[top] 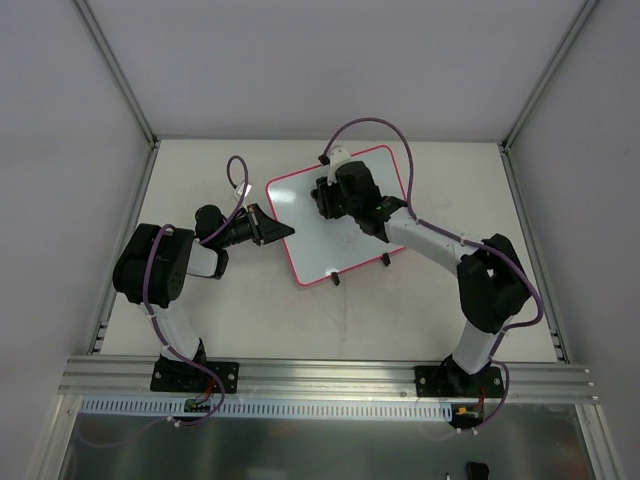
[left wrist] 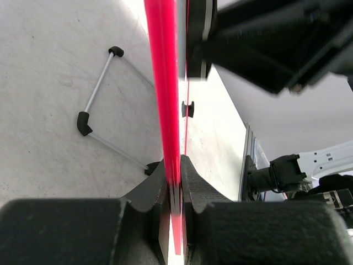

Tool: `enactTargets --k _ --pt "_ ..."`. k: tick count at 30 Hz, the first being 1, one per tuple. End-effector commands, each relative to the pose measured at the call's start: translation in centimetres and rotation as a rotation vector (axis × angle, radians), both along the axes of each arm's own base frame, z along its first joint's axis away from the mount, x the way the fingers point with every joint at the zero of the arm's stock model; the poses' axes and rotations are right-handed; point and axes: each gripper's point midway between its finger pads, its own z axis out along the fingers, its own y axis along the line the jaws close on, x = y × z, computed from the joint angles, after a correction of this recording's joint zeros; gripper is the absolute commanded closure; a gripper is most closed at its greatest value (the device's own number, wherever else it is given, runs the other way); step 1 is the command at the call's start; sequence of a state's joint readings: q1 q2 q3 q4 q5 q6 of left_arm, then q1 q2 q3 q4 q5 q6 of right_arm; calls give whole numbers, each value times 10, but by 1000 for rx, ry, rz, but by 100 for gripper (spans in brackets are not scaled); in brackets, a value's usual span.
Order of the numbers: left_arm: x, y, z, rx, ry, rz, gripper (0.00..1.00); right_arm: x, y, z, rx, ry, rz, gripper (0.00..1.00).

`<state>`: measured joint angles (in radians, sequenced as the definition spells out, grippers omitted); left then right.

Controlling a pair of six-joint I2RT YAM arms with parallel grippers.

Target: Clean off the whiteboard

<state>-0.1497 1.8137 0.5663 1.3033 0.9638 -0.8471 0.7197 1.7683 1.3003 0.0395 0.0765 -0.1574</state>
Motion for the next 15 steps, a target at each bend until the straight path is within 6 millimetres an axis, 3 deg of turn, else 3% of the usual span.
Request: enactTargets --k 1,9,15 --pt "-4 -6 54 -23 -446 -53 100 45 -62 3 -32 -16 -182 100" --pt "-5 -7 56 -23 -455 -55 100 76 -124 5 -31 -12 -305 100" --pt "-4 -7 55 -20 -461 -56 100 85 -152 4 -45 -10 -359 100"
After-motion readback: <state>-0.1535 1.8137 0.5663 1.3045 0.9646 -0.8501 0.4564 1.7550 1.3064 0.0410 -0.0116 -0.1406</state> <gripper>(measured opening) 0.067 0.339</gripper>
